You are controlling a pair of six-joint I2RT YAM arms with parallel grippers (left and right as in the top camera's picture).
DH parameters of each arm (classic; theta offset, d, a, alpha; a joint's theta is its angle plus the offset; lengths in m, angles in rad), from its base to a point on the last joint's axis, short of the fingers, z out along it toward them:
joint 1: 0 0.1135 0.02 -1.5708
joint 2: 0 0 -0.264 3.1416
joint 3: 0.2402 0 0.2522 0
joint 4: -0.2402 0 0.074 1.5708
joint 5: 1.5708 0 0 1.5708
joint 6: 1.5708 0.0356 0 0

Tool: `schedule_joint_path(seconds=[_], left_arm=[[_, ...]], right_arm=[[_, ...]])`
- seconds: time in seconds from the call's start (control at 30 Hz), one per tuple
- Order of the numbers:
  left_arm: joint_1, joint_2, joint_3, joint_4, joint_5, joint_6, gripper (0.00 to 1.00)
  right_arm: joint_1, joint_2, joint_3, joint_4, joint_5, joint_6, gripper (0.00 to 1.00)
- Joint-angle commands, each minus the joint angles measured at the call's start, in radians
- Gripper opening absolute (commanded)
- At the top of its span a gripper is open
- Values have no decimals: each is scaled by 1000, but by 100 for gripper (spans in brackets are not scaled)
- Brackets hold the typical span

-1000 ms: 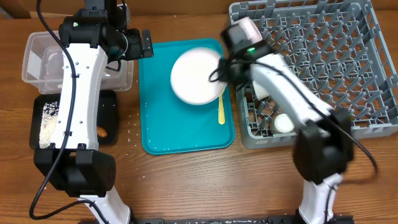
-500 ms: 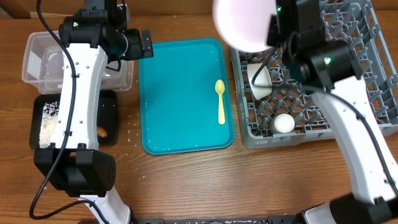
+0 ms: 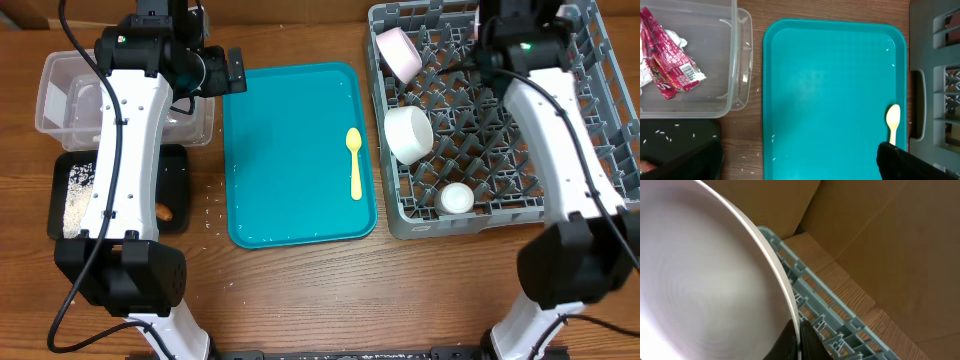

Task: Sort waste into correct bins and load items into the dishwasher
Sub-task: 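Lift the plate and stand it upright in the dish rack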

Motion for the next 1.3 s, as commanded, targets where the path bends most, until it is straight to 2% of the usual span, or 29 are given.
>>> schedule_joint_path(seconds=[0.0, 0.53, 0.73, 0.8, 0.83, 0.87, 0.93, 0.97, 1.03, 1.07, 1.17, 1.27], left_arm=[[10, 5, -5, 2, -7, -2, 100], [10, 5, -5, 2, -7, -2, 100], [10, 5, -5, 2, -7, -2, 100], [10, 5, -5, 2, -7, -3, 100], [10, 5, -5, 2, -7, -2, 100], [10, 5, -5, 2, -7, -2, 100], [10, 5, -5, 2, -7, -2, 100], [10, 5, -5, 2, -7, -2, 100], [10, 5, -5, 2, -7, -3, 100], [10, 5, -5, 2, -7, -2, 100], [10, 5, -5, 2, -7, -2, 100], [10, 5, -5, 2, -7, -2, 100]], right_arm=[[31, 54, -1, 6, 32, -3, 4], [73, 138, -3, 14, 26, 2, 4], [82, 144, -2, -39, -90, 1, 7], [92, 144, -2, -52, -89, 1, 14], [98, 144, -2, -57, -89, 1, 23], [106, 143, -2, -63, -89, -1, 35], [121, 141, -2, -70, -88, -7, 67], [129, 137, 0, -75, -88, -6, 73], [153, 105, 18, -100, -90, -5, 81], [165, 82, 34, -117, -105, -5, 82], [193, 20, 80, -167, -190, -6, 82], [225, -37, 116, -221, -395, -5, 80]])
